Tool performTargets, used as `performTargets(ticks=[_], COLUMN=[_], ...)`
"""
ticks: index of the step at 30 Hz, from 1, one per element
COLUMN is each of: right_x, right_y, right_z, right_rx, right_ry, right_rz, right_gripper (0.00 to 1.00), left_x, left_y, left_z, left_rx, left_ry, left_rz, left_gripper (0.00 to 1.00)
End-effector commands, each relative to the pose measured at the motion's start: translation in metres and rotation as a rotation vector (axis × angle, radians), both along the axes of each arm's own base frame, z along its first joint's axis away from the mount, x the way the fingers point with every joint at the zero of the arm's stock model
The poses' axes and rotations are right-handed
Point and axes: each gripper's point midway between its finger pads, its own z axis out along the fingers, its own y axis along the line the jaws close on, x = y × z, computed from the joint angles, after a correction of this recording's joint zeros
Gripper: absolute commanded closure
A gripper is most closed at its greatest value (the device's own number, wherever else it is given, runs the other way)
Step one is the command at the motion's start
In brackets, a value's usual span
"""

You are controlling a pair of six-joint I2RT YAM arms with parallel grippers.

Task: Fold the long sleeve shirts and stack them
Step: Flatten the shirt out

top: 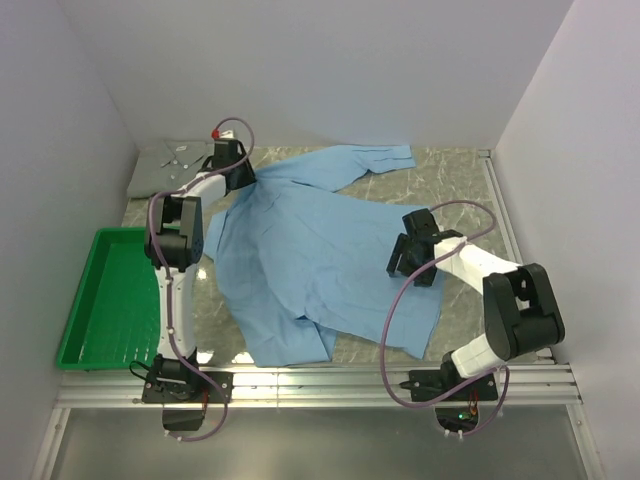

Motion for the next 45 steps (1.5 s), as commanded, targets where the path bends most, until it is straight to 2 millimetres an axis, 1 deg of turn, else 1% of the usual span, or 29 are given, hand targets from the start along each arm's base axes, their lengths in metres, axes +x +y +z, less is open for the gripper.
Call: performTargets(ticks=[1, 2, 3, 4, 5, 6, 7, 8, 9, 10, 11, 12, 13, 14, 16, 17, 18, 19, 20, 22, 23, 24, 26, 30, 35, 40, 42, 43, 45], right_x=[0.009, 0.012, 0.016, 0.022, 0.025, 0.032, 0.036, 0.04, 0.043, 0.048, 0.052, 0.057, 0.06, 0.064, 0.071, 0.074, 0.076, 0.08, 0.082, 0.087, 0.09, 0.094, 0.097, 0.111, 0.123, 0.143, 0.153, 0.153, 0.163], right_y=[-0.012, -0.014, -0.016, -0.018, -0.022, -0.029, -0.034, -0.038, -0.042, -0.051, -0.054, -0.058, -0.063, -0.066, -0.067, -0.068, -0.068, -0.067, -0.066, -0.066, -0.065, -0.065, -0.066, -0.072, -0.077, -0.089, -0.09, -0.104, -0.114], right_z=[0.023, 0.028, 0.031, 0.037, 0.04, 0.045, 0.046, 0.048, 0.048, 0.049, 0.049, 0.049, 0.049, 0.049, 0.046, 0.044, 0.042, 0.036, 0.034, 0.028, 0.027, 0.023, 0.019, 0.009, -0.008, -0.006, -0.007, -0.009, -0.011], right_rx=[-0.037, -0.039, -0.046, -0.046, -0.049, -0.048, -0.048, -0.046, -0.047, -0.044, -0.035, -0.03, -0.027, -0.02, -0.014, -0.011, -0.009, -0.007, 0.0, 0.003, 0.007, 0.006, 0.004, -0.023, -0.045, -0.06, -0.066, -0.074, -0.091], right_ry=[-0.072, -0.084, -0.098, -0.116, -0.125, -0.141, -0.144, -0.153, -0.158, -0.161, -0.166, -0.166, -0.167, -0.176, -0.168, -0.164, -0.159, -0.147, -0.142, -0.132, -0.13, -0.124, -0.112, -0.083, -0.029, -0.022, -0.01, 0.009, 0.011], right_rz=[-0.018, -0.025, -0.036, -0.045, -0.06, -0.088, -0.108, -0.13, -0.146, -0.18, -0.198, -0.214, -0.235, -0.252, -0.264, -0.276, -0.279, -0.283, -0.289, -0.298, -0.303, -0.303, -0.306, -0.323, -0.339, -0.358, -0.353, -0.383, -0.399], right_gripper=[0.25, 0.25, 0.25, 0.25, 0.25, 0.25, 0.25, 0.25, 0.25, 0.26, 0.27, 0.3, 0.32, 0.34, 0.36, 0.37, 0.38, 0.39, 0.39, 0.4, 0.4, 0.41, 0.41, 0.41, 0.41, 0.41, 0.41, 0.41, 0.41], left_x=[-0.002, -0.008, -0.012, -0.019, -0.027, -0.035, -0.044, -0.057, -0.069, -0.087, -0.099, -0.114, -0.133, -0.148, -0.171, -0.19, -0.202, -0.212, -0.228, -0.246, -0.256, -0.258, -0.269, -0.271, -0.268, -0.267, -0.267, -0.267, -0.268], left_y=[0.011, 0.01, 0.009, 0.006, 0.006, 0.003, 0.002, 0.002, -0.002, -0.004, -0.006, -0.011, -0.012, -0.016, -0.016, -0.015, -0.016, -0.015, -0.012, -0.007, 0.001, 0.007, 0.017, 0.032, 0.039, 0.042, 0.043, 0.042, 0.042], left_z=[0.066, 0.07, 0.089, 0.095, 0.097, 0.119, 0.122, 0.116, 0.135, 0.12, 0.119, 0.132, 0.114, 0.121, 0.111, 0.092, 0.097, 0.094, 0.089, 0.084, 0.075, 0.086, 0.084, 0.087, 0.085, 0.084, 0.084, 0.083, 0.081], left_rx=[-0.032, -0.042, -0.056, -0.084, -0.097, -0.117, -0.139, -0.141, -0.154, -0.163, -0.166, -0.177, -0.17, -0.169, -0.148, -0.128, -0.12, -0.096, -0.081, -0.055, -0.021, -0.005, 0.03, 0.096, 0.12, 0.131, 0.125, 0.124, 0.121], left_ry=[-0.091, -0.084, -0.105, -0.091, -0.077, -0.099, -0.081, -0.051, -0.067, -0.005, 0.015, 0.007, 0.061, 0.063, 0.097, 0.153, 0.15, 0.157, 0.169, 0.189, 0.203, 0.156, 0.132, 0.099, 0.086, 0.099, 0.098, 0.1, 0.106], left_rz=[0.045, 0.046, 0.049, 0.052, 0.057, 0.059, 0.072, 0.083, 0.083, 0.095, 0.094, 0.086, 0.086, 0.074, 0.056, 0.048, 0.031, 0.011, -0.001, -0.02, -0.001, 0.013, 0.025, 0.066, 0.095, 0.104, 0.108, 0.104, 0.104], left_gripper=[0.57, 0.5, 0.44, 0.37, 0.26, 0.22, 0.19, 0.16, 0.15, 0.15, 0.15, 0.15, 0.15, 0.15, 0.14, 0.14, 0.14, 0.13, 0.13, 0.13, 0.13, 0.13, 0.13, 0.13, 0.13, 0.14, 0.14, 0.14, 0.14])
